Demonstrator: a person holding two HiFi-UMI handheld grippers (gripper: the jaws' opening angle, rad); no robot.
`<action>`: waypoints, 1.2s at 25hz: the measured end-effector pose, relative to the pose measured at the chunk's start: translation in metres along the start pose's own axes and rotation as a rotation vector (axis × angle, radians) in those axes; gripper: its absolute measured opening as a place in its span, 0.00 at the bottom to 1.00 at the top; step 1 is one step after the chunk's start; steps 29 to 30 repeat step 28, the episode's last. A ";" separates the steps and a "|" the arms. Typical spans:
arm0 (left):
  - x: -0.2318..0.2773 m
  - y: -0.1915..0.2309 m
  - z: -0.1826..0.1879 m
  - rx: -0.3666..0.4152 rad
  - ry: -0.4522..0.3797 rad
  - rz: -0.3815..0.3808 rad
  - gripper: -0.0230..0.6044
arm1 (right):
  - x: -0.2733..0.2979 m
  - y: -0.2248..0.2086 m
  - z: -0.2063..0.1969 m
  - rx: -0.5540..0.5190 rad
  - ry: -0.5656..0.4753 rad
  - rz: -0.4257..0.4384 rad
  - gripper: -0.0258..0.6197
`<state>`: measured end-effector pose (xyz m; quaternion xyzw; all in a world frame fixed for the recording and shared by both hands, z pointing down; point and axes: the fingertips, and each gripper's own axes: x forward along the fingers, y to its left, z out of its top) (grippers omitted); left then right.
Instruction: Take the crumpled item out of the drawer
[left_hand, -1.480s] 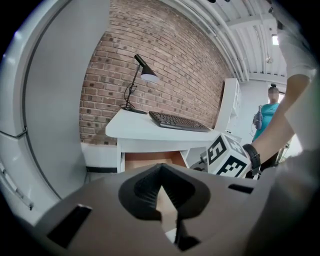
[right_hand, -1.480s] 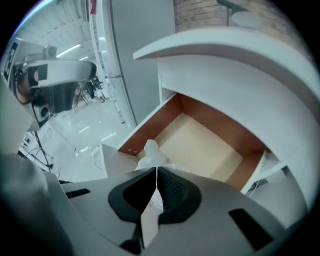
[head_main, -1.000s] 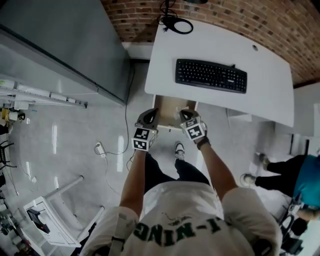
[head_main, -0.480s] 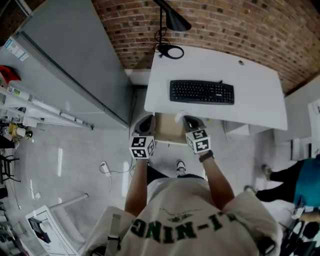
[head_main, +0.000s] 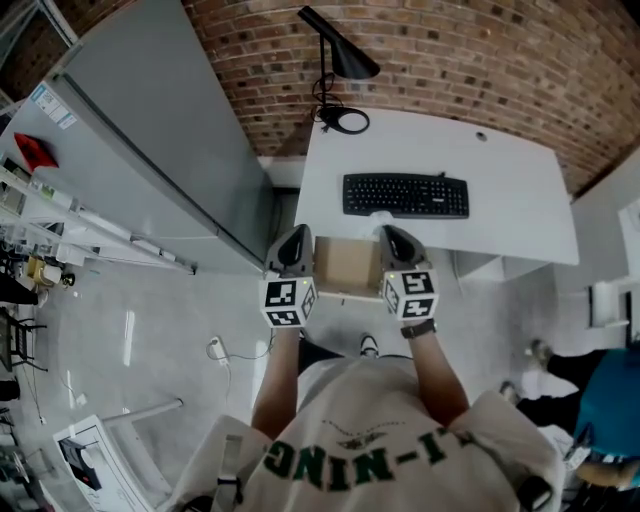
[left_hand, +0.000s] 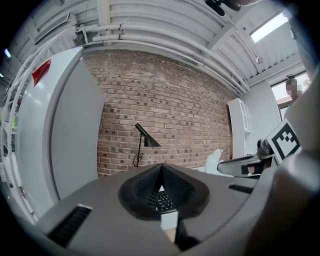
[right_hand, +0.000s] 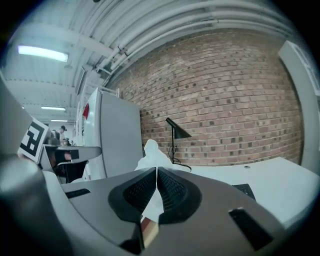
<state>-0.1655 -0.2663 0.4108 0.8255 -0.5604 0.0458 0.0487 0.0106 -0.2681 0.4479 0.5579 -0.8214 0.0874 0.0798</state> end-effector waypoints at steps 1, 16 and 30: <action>-0.002 0.000 0.004 0.002 -0.010 0.007 0.03 | -0.004 0.000 0.008 0.004 -0.014 -0.004 0.06; -0.003 -0.013 0.018 0.025 -0.045 0.036 0.03 | -0.012 -0.010 0.044 -0.012 -0.098 -0.012 0.06; 0.009 -0.031 0.017 -0.015 -0.050 0.026 0.03 | -0.016 -0.023 0.054 -0.024 -0.109 0.038 0.06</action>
